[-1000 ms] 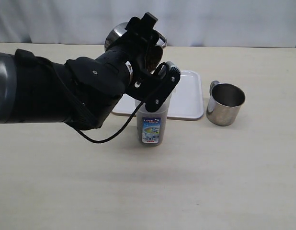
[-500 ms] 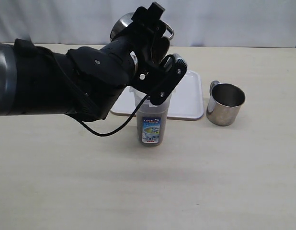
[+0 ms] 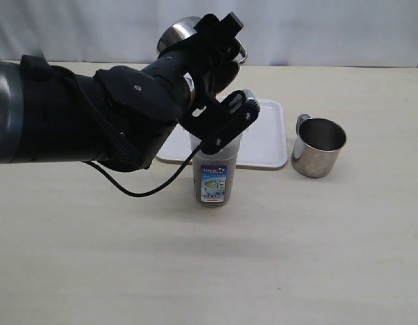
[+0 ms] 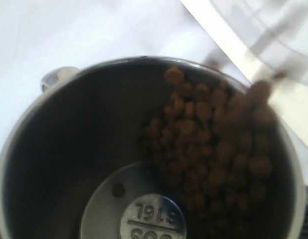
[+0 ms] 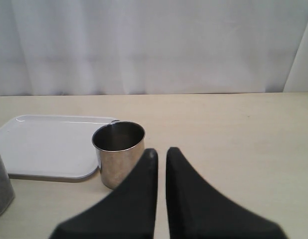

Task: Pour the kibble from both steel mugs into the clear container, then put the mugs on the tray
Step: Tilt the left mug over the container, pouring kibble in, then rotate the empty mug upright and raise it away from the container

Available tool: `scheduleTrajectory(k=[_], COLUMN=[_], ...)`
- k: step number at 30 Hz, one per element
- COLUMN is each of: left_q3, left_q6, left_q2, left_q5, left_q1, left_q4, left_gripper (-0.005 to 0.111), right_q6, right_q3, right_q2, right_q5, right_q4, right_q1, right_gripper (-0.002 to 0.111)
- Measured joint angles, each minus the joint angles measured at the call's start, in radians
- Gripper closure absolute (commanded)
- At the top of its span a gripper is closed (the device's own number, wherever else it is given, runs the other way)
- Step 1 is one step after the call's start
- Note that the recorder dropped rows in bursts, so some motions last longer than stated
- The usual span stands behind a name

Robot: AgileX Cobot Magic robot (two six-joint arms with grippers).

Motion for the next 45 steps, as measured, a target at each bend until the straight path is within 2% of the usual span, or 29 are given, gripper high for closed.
scheduleTrajectory(k=[10, 20, 33, 40, 45], left_q3=[-0.002, -0.002, -0.002, -0.002, -0.002], left_q6=[0.044, 0.069, 0.153, 0.204, 0.212], left_q2=[0.000, 0.000, 0.000, 0.000, 0.008], left_q5=[0.008, 0.092, 0.166, 0.265, 0.297], left_q1=[-0.018, -0.069, -0.094, -0.146, -0.151], left_q4=[0.000, 0.002, 0.004, 0.004, 0.004], left_gripper=[0.107, 0.107, 0.107, 0.107, 0.107], right_q6=[0.000, 0.000, 0.000, 0.000, 0.000], right_q3=[0.000, 0.000, 0.000, 0.000, 0.000], right_q2=[0.000, 0.000, 0.000, 0.000, 0.000], right_q5=[0.000, 0.000, 0.000, 0.000, 0.000], right_q4=[0.000, 0.000, 0.000, 0.000, 0.000], right_q1=[0.000, 0.000, 0.000, 0.000, 0.000], right_gripper=[0.104, 0.104, 0.104, 0.104, 0.104])
